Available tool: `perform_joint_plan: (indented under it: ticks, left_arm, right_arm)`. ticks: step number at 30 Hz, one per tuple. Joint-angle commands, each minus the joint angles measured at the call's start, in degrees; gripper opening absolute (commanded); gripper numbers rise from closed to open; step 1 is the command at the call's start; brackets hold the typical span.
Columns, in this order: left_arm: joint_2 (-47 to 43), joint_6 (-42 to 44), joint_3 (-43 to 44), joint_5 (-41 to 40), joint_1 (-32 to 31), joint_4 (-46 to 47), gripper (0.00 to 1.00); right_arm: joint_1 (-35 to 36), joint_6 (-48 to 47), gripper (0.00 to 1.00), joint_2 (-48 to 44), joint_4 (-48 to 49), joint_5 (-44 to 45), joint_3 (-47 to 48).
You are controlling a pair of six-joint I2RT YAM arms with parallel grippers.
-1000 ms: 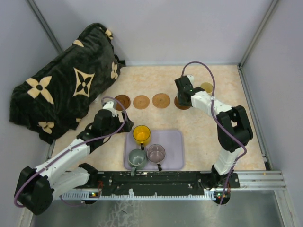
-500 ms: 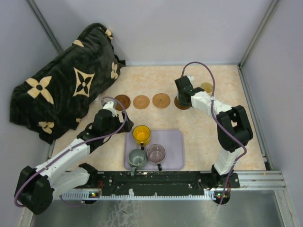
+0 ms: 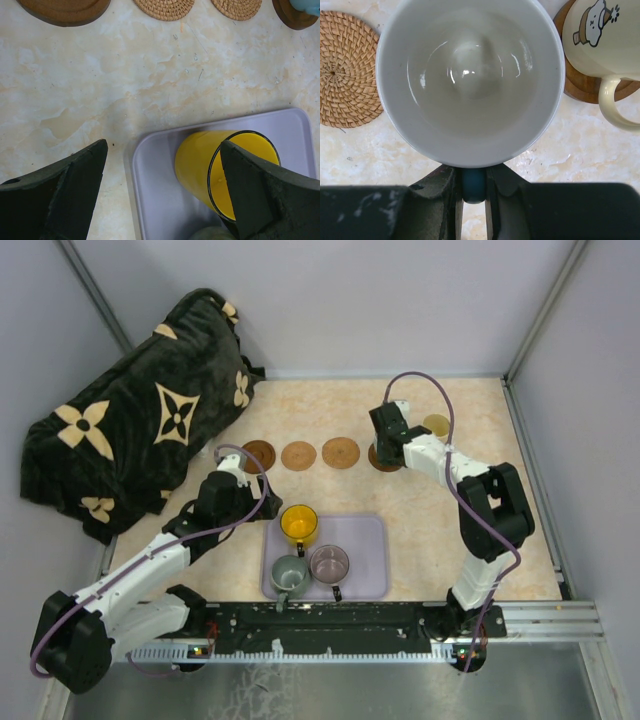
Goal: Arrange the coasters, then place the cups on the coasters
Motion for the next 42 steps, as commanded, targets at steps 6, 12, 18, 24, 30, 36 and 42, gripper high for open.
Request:
perform_joint_plan:
  ticks: [6, 12, 18, 24, 30, 36, 42]
  left_arm:
    - [-0.5, -0.28, 0.47, -0.57, -0.35, -0.08, 1.0]
    - [-0.46, -0.21, 0.48, -0.53, -0.43, -0.12, 1.0]
    - [-0.67, -0.09, 0.57, -0.71, -0.42, -0.45, 1.0]
    - [-0.59, 0.03, 0.93, -0.67, -0.4, -0.56, 1.0]
    - [-0.8, -0.33, 0.79, -0.28, -0.4, -0.6, 1.0]
    - [-1.7, -0.5, 0.44, -0.51, -0.4, -1.02, 1.0]
    - [-2.41, -0.61, 0.14, -0.67, -0.4, -1.36, 1.0]
  right_arm:
    - [0.01, 0.39, 0.35, -4.02, 3.38, 0.81, -0.38]
    - [0.0, 0.58, 0.42, -4.66, 3.12, 1.2, -0.84]
    - [0.04, 0.63, 0.43, -5.42, 2.6, 1.92, -1.76]
    - [0.01, 0.76, 0.43, -5.61, 2.59, 2.48, -2.94]
    - [-0.02, 0.67, 0.42, -7.56, 2.2, 3.76, -3.17]
    - [-0.02, 0.72, 0.41, -7.8, 2.06, 4.11, -3.15]
    - [0.0, 0.68, 0.41, -8.02, 2.01, 4.11, -3.19]
